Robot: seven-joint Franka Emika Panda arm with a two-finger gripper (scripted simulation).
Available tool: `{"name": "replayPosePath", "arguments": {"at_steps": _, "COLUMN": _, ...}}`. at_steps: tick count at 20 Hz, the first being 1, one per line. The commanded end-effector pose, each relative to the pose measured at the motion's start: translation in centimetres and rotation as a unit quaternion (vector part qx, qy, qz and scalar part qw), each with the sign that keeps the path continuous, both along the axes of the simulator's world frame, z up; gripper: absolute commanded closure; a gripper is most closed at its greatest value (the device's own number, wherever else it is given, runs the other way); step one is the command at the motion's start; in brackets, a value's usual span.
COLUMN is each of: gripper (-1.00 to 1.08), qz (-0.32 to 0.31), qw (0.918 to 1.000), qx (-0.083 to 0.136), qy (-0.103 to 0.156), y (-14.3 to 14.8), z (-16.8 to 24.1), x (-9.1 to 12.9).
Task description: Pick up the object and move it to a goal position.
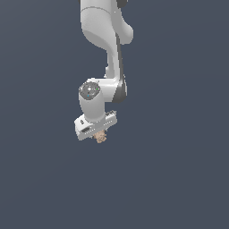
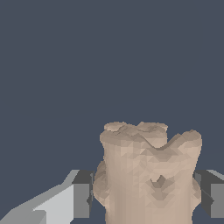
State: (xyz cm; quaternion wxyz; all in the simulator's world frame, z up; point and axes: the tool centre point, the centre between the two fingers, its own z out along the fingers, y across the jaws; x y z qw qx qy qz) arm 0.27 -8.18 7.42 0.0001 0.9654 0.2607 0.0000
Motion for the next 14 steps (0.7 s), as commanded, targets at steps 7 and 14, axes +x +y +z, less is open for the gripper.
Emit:
{"name": "replayPosePath", "arguments": {"at_steps": 7, "gripper": 1.08, "qz": 0.000, "qw": 1.0000, "qx": 0.000, "qy": 0.000, "y": -7.3, "z": 1.6, "x": -1.9}}
{"name": "replayPosePath", "arguments": {"at_steps": 14, "gripper": 1.08, "qz": 0.000, "qw": 1.0000, "qx": 0.000, "qy": 0.000, "y": -9.1, "z": 2.1, "x": -2.3}}
